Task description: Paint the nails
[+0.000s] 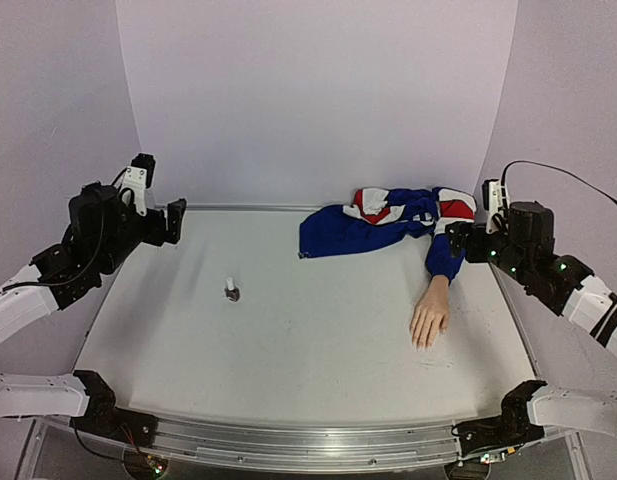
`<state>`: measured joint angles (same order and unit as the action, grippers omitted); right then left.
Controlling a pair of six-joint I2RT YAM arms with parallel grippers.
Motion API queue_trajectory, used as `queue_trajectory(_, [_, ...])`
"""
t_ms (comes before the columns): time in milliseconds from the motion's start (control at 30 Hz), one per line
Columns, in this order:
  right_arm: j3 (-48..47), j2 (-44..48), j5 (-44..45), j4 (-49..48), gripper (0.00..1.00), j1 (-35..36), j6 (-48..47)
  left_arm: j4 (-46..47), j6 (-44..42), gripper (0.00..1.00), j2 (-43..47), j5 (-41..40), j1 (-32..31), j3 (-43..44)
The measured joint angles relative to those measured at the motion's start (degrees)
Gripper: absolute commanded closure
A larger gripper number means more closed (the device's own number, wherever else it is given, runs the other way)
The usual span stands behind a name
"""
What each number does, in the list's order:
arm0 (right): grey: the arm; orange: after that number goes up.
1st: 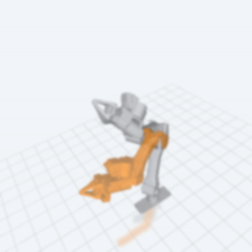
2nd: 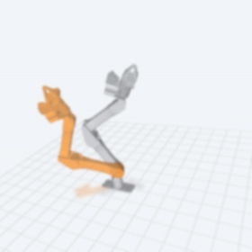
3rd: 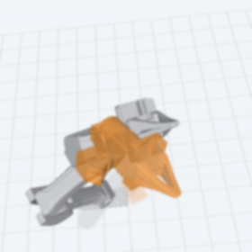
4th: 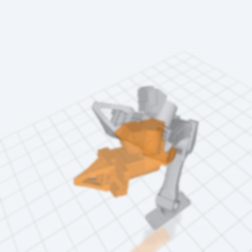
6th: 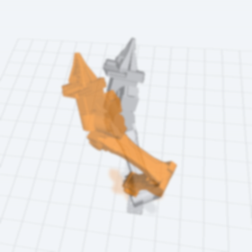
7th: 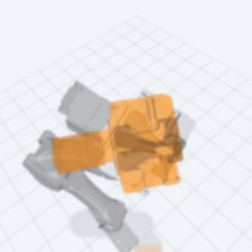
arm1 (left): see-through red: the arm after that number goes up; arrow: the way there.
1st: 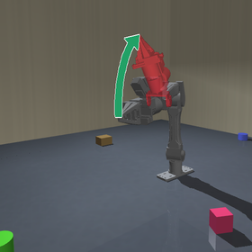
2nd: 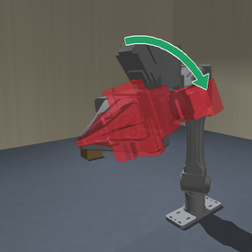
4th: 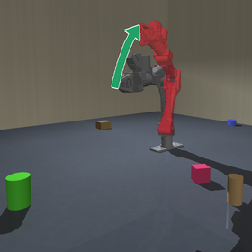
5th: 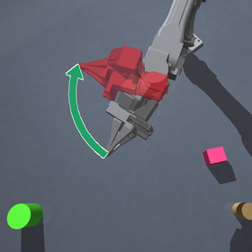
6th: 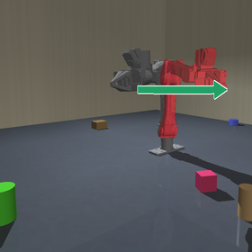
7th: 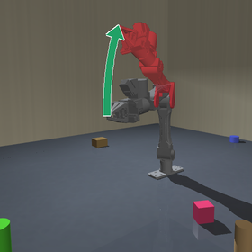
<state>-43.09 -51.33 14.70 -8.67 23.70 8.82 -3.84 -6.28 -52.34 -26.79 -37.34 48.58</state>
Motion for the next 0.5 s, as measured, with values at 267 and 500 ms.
queue_trajectory(267, [0.28, -5.57, -3.52, -1.44, 0.02, -4.44, 3.65, -2.38, 9.53, 0.01, 1.97, 7.58, 14.12, -5.51])
queue_trajectory(500, [0.28, -13.51, -11.41, -4.44, 0.02, -7.19, 7.17, -7.48, 17.77, 0.01, 0.9, 17.53, 22.71, -6.84])
